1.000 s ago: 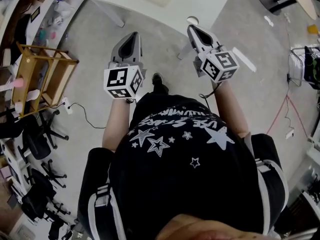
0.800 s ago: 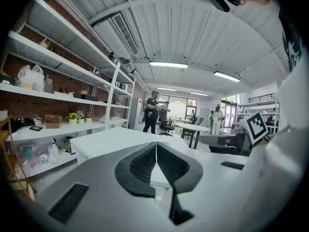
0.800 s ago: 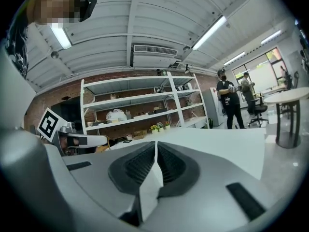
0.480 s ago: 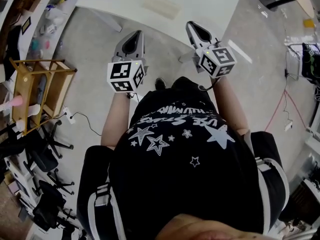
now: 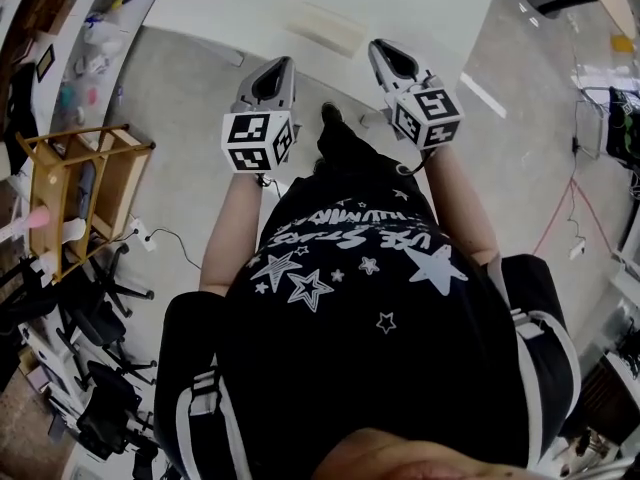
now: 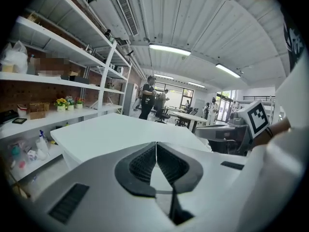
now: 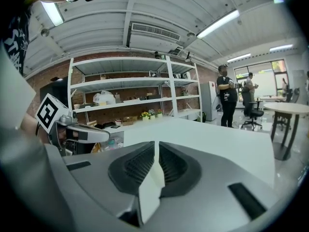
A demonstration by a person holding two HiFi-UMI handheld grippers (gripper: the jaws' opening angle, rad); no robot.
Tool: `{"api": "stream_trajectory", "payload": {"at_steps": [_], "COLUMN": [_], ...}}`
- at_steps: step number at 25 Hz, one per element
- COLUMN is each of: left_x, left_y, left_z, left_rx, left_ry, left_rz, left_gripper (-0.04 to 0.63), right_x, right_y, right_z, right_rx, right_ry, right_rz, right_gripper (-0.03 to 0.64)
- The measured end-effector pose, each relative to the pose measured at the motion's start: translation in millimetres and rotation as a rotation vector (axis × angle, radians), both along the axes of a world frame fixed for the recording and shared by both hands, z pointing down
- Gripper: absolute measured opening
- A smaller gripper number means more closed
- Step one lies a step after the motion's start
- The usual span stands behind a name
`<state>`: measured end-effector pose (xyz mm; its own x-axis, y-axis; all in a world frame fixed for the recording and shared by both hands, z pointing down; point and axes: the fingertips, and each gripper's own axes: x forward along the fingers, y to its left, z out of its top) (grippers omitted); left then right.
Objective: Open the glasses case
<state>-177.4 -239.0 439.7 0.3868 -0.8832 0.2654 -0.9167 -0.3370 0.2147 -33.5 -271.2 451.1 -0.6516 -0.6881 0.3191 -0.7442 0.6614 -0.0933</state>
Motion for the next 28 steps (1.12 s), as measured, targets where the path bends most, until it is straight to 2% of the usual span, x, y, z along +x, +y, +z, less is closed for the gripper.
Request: {"api": "stream_trajectory", "payload": {"at_steps": [7, 14, 19, 28], "left_x": [5, 5, 8, 12], "left_y": [-46, -76, -90, -105], "left_z": [38, 71, 89, 119], "left_rx": [-0.108, -0.223, -0.285, -0.397], "left_ry": [-0.071, -0.102, -0.12, -0.156], "left_rz": [0.032, 0.042, 0.05, 0.081], "left_gripper": [0.014, 0.014, 0.014, 0.014], "right_x": [-15, -33, -38, -46], "right_y": [-42, -50, -55, -55], "right_z": [26, 60, 78, 105], "right_rx": [-0.068, -0.097, -0.113, -0.135], "right_ry": [0.055, 0.201, 0.26, 0.353], "right_rz": [-0.052, -0.205, -0.263, -0.336], "right_gripper": [0.069, 0.171, 0.238, 0.258]}}
